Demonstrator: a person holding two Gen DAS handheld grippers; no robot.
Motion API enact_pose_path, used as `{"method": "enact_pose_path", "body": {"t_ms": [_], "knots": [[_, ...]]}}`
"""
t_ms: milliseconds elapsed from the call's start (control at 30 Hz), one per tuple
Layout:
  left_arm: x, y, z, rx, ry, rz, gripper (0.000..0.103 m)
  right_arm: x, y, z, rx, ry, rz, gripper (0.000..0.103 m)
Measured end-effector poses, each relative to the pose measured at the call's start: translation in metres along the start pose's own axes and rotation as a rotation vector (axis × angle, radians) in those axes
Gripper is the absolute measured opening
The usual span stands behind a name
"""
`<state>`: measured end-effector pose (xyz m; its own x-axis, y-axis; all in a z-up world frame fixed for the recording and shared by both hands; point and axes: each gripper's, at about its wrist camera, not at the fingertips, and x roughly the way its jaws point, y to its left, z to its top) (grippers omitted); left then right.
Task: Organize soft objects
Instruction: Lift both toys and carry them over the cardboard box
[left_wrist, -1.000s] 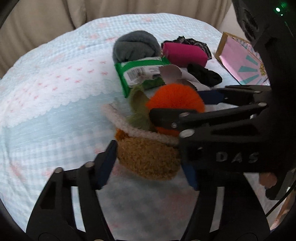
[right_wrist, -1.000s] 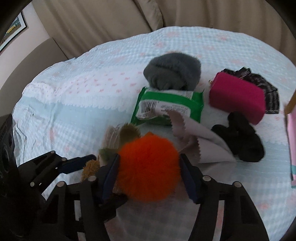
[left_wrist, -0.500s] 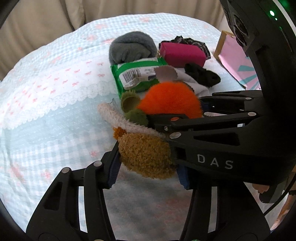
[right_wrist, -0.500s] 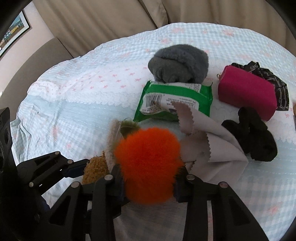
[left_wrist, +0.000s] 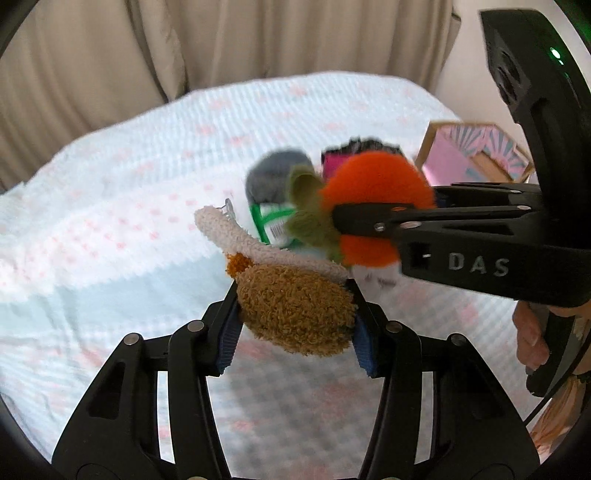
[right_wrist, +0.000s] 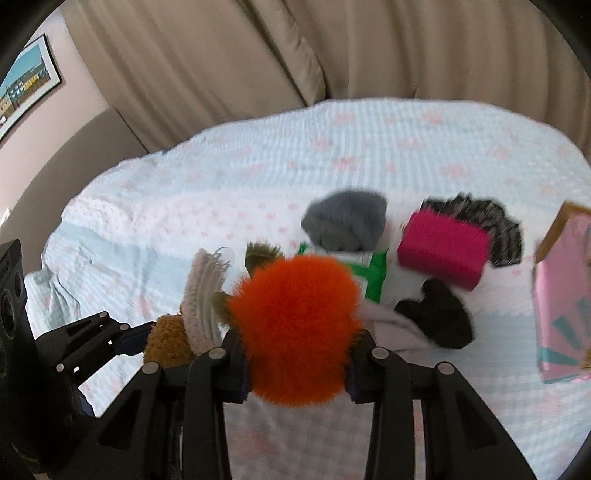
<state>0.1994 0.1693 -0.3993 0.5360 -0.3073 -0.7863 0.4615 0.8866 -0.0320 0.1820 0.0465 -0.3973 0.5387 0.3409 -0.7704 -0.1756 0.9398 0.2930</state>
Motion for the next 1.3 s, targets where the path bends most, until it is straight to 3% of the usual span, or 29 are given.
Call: {"method": "enact_pose_path", "body": {"t_ms": [333, 533, 733, 1000, 1300], "knots": [[-0.109, -0.022, 0.084, 0.004, -0.113, 0.068, 0.048, -0.13, 0.007, 0.056, 0.014, -0.154, -0.048, 0.034], [-0.154, -0.06, 0.121, -0.04, -0.164, 0.113, 0.048, -0.205, -0.012, 0.073, -0.008, -0.235, -0.081, 0.034], [-0.18, -0.126, 0.146, -0.078, -0.188, 0.166, 0.048, -0.266, -0.056, 0.075, -0.015, -0.247, -0.086, 0.034], [-0.167, -0.235, 0.172, -0.09, -0.204, 0.184, 0.048, -0.318, -0.146, 0.062, -0.016, -0.218, -0.107, 0.034], [-0.104, -0.318, 0.2, -0.092, -0.112, 0.121, 0.048, -0.324, -0.252, 0.056, 0.072, -0.132, -0.163, 0.034]]}}
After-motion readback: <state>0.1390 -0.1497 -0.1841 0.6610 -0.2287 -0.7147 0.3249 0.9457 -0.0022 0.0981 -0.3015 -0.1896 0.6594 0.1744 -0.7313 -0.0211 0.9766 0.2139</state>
